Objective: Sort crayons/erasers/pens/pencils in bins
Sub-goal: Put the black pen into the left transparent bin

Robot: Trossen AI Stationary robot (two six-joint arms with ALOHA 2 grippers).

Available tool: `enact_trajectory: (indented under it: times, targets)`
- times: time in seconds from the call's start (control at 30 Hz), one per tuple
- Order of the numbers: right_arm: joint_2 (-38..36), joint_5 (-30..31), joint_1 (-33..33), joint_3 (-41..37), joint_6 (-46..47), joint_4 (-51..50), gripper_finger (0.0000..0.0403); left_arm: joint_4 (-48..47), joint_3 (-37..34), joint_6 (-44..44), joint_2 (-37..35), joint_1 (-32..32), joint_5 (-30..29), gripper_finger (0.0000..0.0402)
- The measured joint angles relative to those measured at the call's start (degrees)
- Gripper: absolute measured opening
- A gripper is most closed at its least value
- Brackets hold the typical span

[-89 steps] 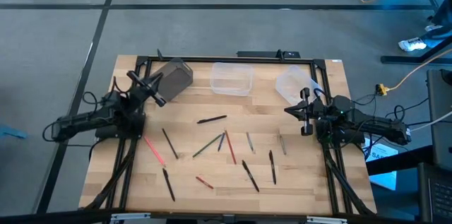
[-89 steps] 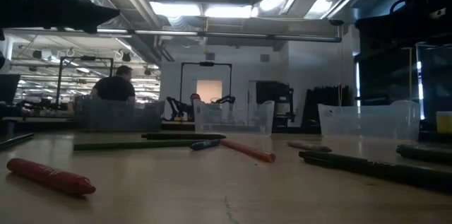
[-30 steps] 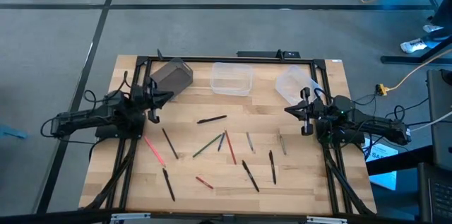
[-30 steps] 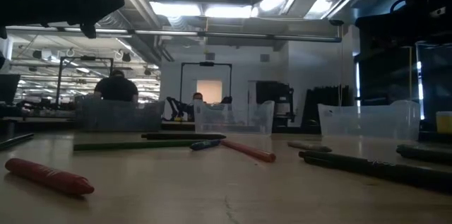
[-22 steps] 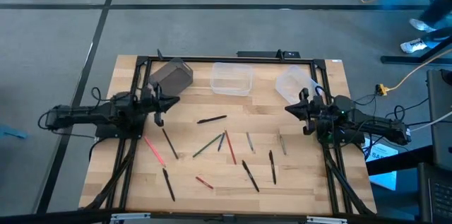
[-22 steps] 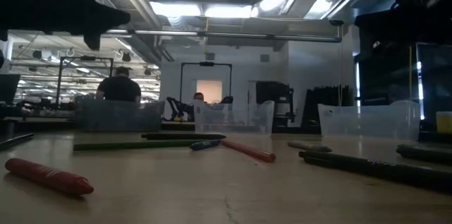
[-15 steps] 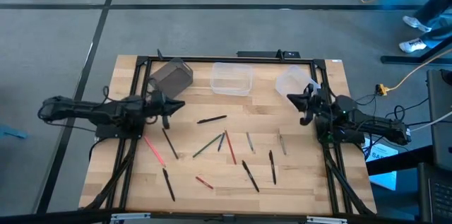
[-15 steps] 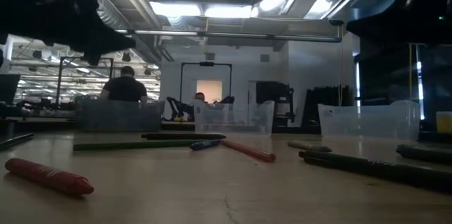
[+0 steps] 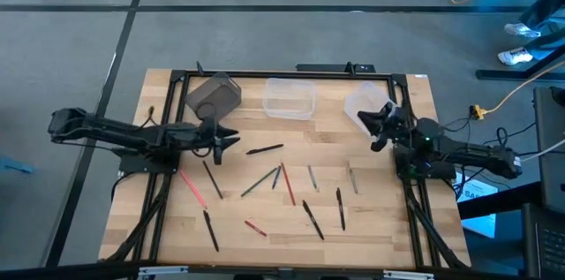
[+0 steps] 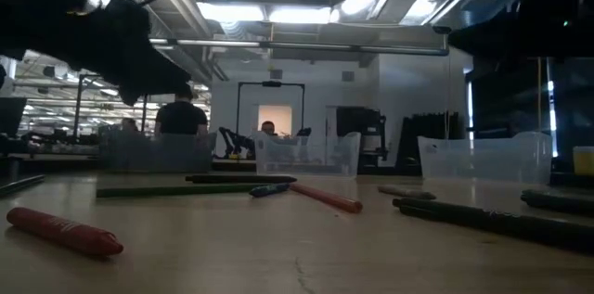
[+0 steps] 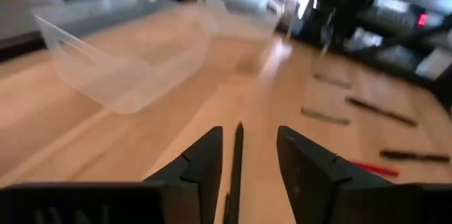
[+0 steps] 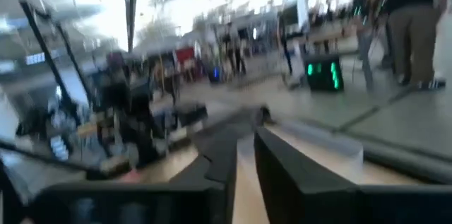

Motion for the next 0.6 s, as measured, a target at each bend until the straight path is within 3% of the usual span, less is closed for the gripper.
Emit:
enact_trajectory:
  times: [0.3, 0.6]
  targets:
    - [13.6, -2.6, 0.0, 1.4, 6.1, 5.7, 0.0162, -8.8, 17.0, 8.5, 23.8, 0.3, -0.4, 0.0126]
    - [23.4, -2.6, 2.2, 11.4, 0.3, -5.3, 0.0172, -9.0, 24.6, 15.3, 40.5, 3.1, 5.9, 0.0126]
